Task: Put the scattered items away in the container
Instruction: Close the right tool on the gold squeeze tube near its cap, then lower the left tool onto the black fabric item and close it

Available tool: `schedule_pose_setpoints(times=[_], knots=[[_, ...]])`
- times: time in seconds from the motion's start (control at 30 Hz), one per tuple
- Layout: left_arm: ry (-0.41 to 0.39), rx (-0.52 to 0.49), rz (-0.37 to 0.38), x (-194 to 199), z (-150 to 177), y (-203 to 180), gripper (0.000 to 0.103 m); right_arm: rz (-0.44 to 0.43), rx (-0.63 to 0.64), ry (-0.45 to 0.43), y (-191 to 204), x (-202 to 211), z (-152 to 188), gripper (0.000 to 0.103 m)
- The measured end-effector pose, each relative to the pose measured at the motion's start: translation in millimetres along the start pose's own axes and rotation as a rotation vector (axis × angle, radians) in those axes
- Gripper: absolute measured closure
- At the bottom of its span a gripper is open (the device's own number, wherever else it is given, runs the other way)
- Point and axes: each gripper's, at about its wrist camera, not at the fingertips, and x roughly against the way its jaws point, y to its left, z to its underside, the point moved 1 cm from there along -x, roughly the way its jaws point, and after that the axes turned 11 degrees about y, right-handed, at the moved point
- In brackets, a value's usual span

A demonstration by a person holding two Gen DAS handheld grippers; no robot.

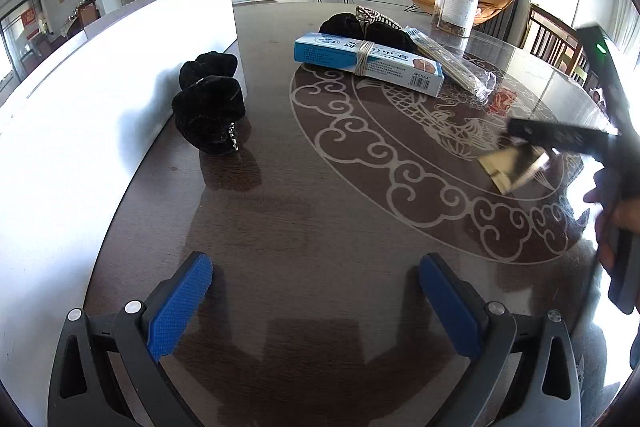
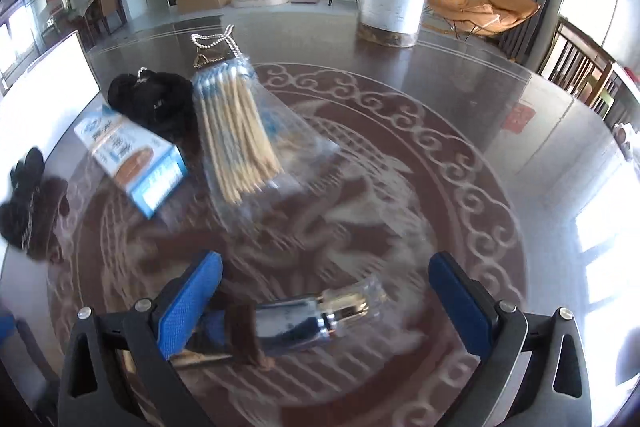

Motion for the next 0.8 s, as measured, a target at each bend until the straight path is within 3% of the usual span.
schedule_pose_setpoints(times=[0.13, 0.27, 0.4, 0.53, 0.7, 0.8], knots=[[0.000, 0.000, 0.000, -0.3, -0.1, 0.0, 0.000, -0.041, -0.010, 0.003, -28.1, 10.6, 32.5, 0.000], [0.002, 0.000, -0.003, 0.1, 0.1, 0.3, 0.000, -0.062, 0.034, -0.012, -29.2, 17.9, 46.1, 0.000], [0.063, 0.024, -0.037, 1.7, -11.0, 0.7, 0.000, -0.060, 0.032, -0.014, -28.7, 18.9, 46.6, 0.000], [0.001, 0.085, -0.057, 14.7, -57.5, 8.1, 0.000, -0.060, 0.031, -0.014, -28.6, 18.8, 46.6, 0.000], [0.073, 0.110, -0.131, -7.9, -123.2, 16.8, 0.000, -0.060, 0.031, -0.014, -28.3, 18.2, 46.3, 0.000], [0.101, 0.164, -0.122, -24.0, -142.7, 25.0, 0.000, -0.060, 0.031, -0.014, -28.3, 18.3, 46.4, 0.000]])
